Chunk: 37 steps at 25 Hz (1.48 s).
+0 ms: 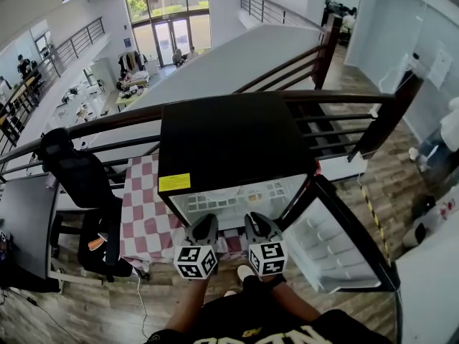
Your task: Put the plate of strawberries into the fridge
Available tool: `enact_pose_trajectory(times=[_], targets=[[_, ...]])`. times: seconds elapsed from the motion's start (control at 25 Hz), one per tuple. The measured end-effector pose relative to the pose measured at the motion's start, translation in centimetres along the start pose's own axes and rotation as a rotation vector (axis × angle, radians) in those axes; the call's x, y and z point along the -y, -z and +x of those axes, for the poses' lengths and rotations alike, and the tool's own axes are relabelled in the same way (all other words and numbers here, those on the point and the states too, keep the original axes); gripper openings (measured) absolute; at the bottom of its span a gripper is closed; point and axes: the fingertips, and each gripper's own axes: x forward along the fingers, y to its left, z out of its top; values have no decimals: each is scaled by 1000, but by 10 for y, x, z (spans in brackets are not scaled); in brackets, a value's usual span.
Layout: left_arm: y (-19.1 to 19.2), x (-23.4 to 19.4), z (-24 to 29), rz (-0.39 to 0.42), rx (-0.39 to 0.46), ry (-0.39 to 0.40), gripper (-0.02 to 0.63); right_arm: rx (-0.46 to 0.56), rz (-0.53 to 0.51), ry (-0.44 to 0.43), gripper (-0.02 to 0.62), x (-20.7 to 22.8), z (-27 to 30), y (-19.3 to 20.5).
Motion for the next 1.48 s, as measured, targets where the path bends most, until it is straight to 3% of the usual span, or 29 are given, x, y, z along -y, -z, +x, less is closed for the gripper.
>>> enact_pose_trajectory(times=[0.24, 0.44, 0.92, 1.24, 1.48], targets=[[-26, 15, -28, 89, 105, -15, 35, 62, -62, 43, 37, -10, -33, -17], [-33, 33, -39, 133, 141, -3, 20, 100, -66, 43, 23, -13, -49, -30], [-31, 41, -38, 116, 148, 6, 18, 95, -58, 34, 21, -7, -52, -29], [-36, 38, -27, 94, 151, 13, 18, 57, -40, -32, 21, -13, -29, -29], [-40, 30, -21, 98, 157, 3, 18, 2, 79, -85, 21, -22, -7, -18]])
